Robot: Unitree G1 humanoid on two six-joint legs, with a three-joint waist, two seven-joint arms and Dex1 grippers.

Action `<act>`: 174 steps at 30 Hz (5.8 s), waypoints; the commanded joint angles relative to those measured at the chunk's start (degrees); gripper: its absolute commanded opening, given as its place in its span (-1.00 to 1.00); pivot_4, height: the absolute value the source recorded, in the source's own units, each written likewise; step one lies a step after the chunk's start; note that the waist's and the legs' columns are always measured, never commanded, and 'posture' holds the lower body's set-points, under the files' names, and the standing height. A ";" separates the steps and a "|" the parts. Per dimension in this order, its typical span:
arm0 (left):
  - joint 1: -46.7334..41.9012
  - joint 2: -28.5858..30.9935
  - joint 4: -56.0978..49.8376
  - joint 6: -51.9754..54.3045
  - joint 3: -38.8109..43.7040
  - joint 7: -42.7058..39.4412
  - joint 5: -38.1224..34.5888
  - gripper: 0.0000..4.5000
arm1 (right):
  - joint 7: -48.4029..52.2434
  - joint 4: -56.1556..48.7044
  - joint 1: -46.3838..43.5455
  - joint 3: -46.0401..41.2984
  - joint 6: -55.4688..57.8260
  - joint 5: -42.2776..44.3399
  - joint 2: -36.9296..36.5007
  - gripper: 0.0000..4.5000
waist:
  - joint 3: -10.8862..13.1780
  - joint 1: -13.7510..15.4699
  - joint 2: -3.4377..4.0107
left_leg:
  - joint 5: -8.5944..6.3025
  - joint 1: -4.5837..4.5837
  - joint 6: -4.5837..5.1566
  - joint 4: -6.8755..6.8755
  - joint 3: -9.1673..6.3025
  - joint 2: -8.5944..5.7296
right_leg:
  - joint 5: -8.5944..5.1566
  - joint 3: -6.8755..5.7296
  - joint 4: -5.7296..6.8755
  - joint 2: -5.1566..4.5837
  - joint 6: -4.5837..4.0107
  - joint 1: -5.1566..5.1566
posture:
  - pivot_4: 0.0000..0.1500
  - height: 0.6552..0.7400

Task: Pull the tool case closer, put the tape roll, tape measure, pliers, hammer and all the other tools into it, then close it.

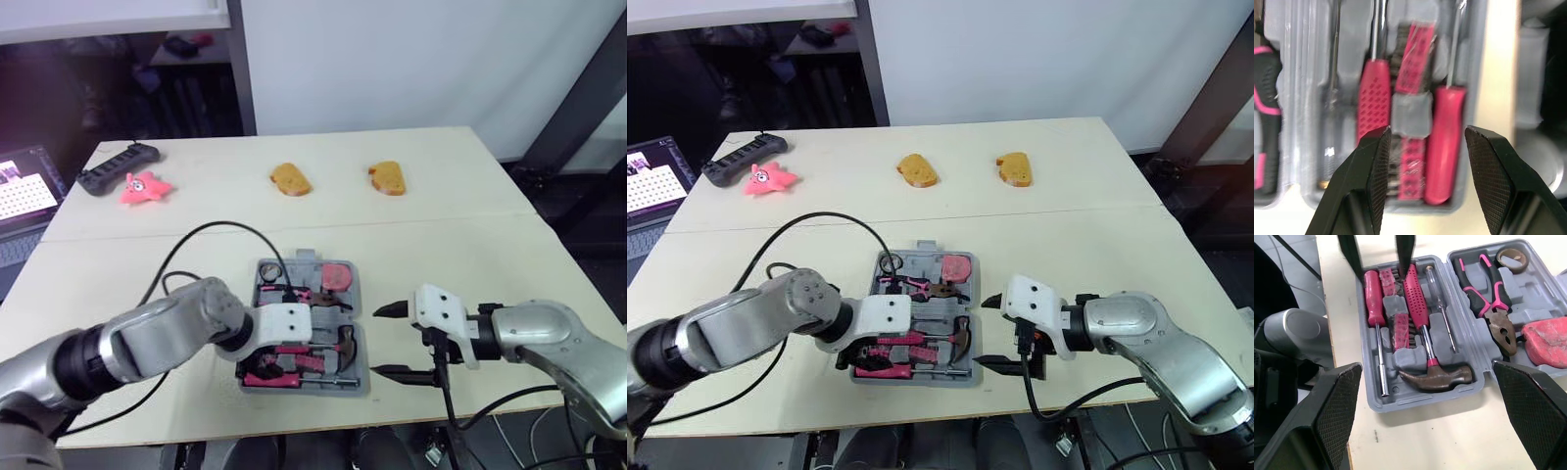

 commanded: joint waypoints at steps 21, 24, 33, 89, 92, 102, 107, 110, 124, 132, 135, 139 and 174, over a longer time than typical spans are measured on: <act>31.29 -10.42 24.22 -48.65 18.39 -12.39 4.23 -0.98 | -4.20 -2.37 2.14 -3.91 1.45 1.36 0.17 1.00 | -0.03 0.29 0.08 | 0.01 -0.04 -0.01 -0.04 0.09 0.00 | 0.10 -0.09 -0.04 -0.05 -0.09 -0.07 | 1.00 1.00; 30.61 -11.90 26.58 -50.50 17.00 -11.37 7.74 -0.98 | -4.36 -2.42 2.36 -4.00 1.49 1.45 0.09 1.00 | -0.03 0.36 0.07 | 0.01 -0.05 -0.01 -0.04 0.10 0.00 | 0.10 -0.08 -0.05 -0.05 -0.08 -0.06 | 1.00 1.00; 29.86 -12.78 31.74 -51.09 13.40 -9.03 16.68 -0.98 | -4.64 -3.23 2.89 -4.49 2.79 2.25 -0.44 1.00 | -0.17 0.31 0.25 | 0.01 -0.03 -0.01 -0.04 0.09 0.00 | 0.11 -0.08 -0.05 -0.05 -0.08 -0.06 | 1.00 1.00; 17.25 -19.98 55.73 -52.57 22.33 -10.58 17.18 -1.00 | -10.85 26.30 -20.33 27.11 10.00 -21.59 21.05 -0.99 | -0.64 -1.18 0.68 | -0.03 0.60 0.04 -0.23 -0.21 -0.02 | 0.13 -0.09 -0.09 0.01 -0.12 0.44 | 1.00 1.00; 20.61 -18.96 52.53 -51.79 22.70 -10.31 17.38 -1.00 | -10.24 22.64 -19.31 28.17 12.30 -21.17 21.25 -0.99 | -0.67 -1.33 0.72 | -0.03 0.59 0.05 -0.26 -0.23 -0.01 | 0.13 -0.09 -0.09 0.03 -0.12 0.40 | 1.00 1.00; 35.99 -14.76 36.90 -46.34 27.93 -7.44 14.25 -1.00 | -11.71 9.81 -12.52 28.69 16.47 -21.58 19.75 -0.99 | -0.67 -1.58 0.73 | -0.05 0.55 0.07 -0.39 -0.20 0.06 | 0.12 -0.03 -0.10 0.05 -0.14 0.24 | 1.00 1.00; 39.73 -14.16 34.12 -45.63 28.78 -5.94 14.42 -1.00 | -13.44 7.59 -10.62 28.08 18.12 -21.63 20.77 -0.99 | -0.67 -1.39 0.73 | -0.05 0.57 0.07 -0.42 -0.18 0.08 | 0.12 0.01 -0.10 0.03 -0.14 0.23 | 1.00 1.00; 40.12 -14.46 33.42 -45.01 29.03 -5.36 14.09 -1.00 | -14.57 8.55 -10.68 27.61 17.65 -22.31 21.20 -0.99 | -0.67 -1.46 0.73 | -0.05 0.58 0.06 -0.42 -0.17 0.07 | 0.12 0.00 -0.10 0.05 -0.15 0.24 | 1.00 1.00; 37.80 -16.54 32.53 -43.30 27.74 -4.37 14.48 -1.00 | -15.19 11.16 -12.20 26.41 15.80 -23.25 20.94 -0.99 | -0.67 -1.01 0.74 | -0.04 0.57 0.04 -0.41 -0.18 0.03 | 0.12 -0.01 -0.11 0.01 -0.15 0.28 | 1.00 1.00; 35.48 -16.80 34.04 -43.61 27.10 -4.80 15.08 -1.00 | -14.62 10.41 -11.41 26.66 17.56 -22.71 20.18 -0.99 | -0.71 -0.81 0.81 | -0.04 0.58 0.04 -0.40 -0.23 0.00 | 0.12 -0.06 -0.15 -0.04 -0.14 0.38 | 1.00 1.00; 35.22 -16.87 34.32 -43.68 27.01 -4.99 15.09 -1.00 | -14.88 10.48 -11.45 26.37 17.63 -22.95 20.05 -0.99 | -0.71 -0.82 0.82 | -0.04 0.60 0.04 -0.39 -0.25 -0.01 | 0.12 -0.09 -0.17 -0.06 -0.13 0.42 | 1.00 1.00; 35.42 -16.86 34.25 -43.69 27.02 -5.17 15.07 -1.00 | -15.15 11.01 -11.41 25.44 17.56 -23.08 19.75 -0.99 | -0.71 -0.82 0.82 | -0.04 0.60 0.04 -0.39 -0.28 -0.01 | 0.11 -0.10 -0.17 -0.06 -0.13 0.43 | 1.00 1.00; 46.95 -15.84 29.24 -56.75 32.92 -15.41 4.08 -1.00 | -17.59 17.88 -15.18 1.40 23.75 -8.49 22.91 -0.17 | -0.37 -1.22 0.71 | -0.04 0.28 0.05 -0.38 -0.15 0.01 | 0.10 -0.10 -0.18 -0.18 -0.13 0.08 | 1.00 1.00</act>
